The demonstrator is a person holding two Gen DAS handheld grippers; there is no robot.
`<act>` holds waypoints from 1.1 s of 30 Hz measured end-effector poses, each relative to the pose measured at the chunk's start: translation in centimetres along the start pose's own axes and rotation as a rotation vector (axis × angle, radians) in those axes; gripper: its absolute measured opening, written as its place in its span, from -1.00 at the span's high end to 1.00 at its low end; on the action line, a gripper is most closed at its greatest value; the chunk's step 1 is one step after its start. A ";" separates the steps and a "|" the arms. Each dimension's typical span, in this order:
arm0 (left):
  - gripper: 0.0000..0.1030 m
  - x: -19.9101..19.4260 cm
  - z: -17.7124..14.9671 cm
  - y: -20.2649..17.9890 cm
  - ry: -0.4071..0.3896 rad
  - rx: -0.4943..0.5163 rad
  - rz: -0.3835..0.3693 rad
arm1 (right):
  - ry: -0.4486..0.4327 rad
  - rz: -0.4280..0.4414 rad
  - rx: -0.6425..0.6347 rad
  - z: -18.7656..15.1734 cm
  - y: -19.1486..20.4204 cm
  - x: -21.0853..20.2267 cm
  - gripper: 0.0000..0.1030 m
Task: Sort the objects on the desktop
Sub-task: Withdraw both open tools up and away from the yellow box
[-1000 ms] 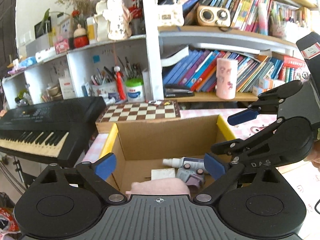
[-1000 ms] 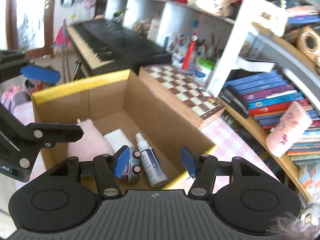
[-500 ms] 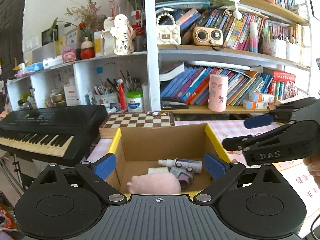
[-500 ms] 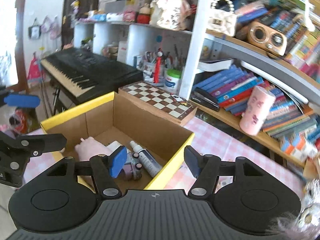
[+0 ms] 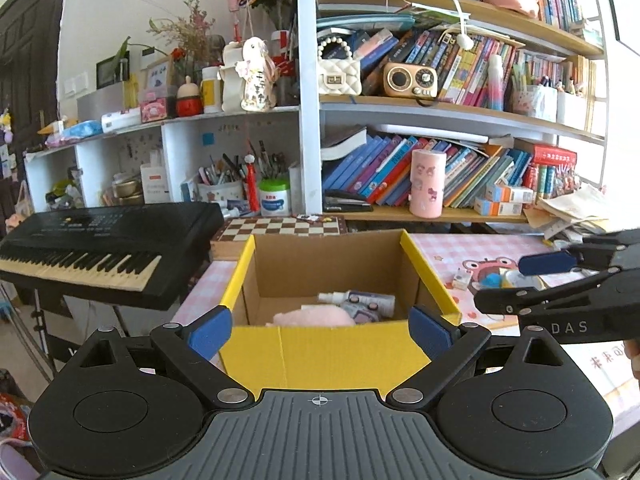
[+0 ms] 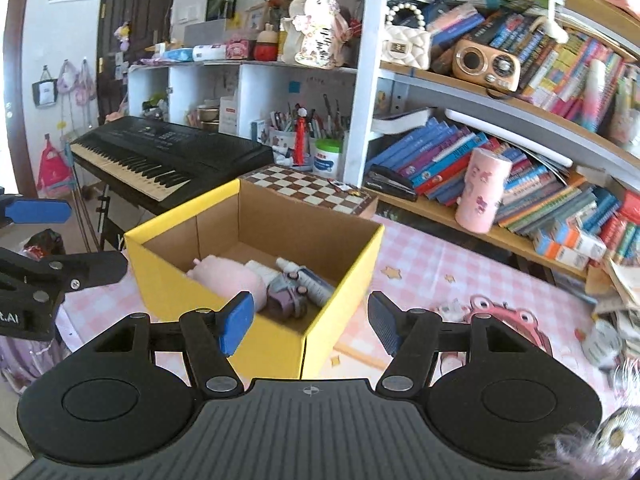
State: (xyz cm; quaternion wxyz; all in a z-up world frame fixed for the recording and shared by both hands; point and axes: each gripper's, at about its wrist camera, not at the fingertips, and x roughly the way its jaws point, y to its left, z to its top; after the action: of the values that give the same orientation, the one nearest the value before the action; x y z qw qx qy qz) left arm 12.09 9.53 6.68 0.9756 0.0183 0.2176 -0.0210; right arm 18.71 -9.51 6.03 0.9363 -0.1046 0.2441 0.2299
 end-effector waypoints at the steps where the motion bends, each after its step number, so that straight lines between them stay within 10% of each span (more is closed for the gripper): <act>1: -0.88 -0.4 -0.3 0.0 0.001 -0.001 -0.003 | 0.003 -0.005 0.012 -0.4 0.2 -0.4 -0.18; 33: -0.88 -4.5 -7.1 -2.5 0.139 0.026 -0.090 | 0.104 -0.141 0.263 -10.6 4.3 -7.3 -0.18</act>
State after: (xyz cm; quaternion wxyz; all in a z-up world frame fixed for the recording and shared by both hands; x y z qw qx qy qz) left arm 4.84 7.50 2.10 0.9560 0.0227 0.2850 -0.0662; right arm 6.65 -11.77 0.25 0.9419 -0.0099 0.3121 0.1239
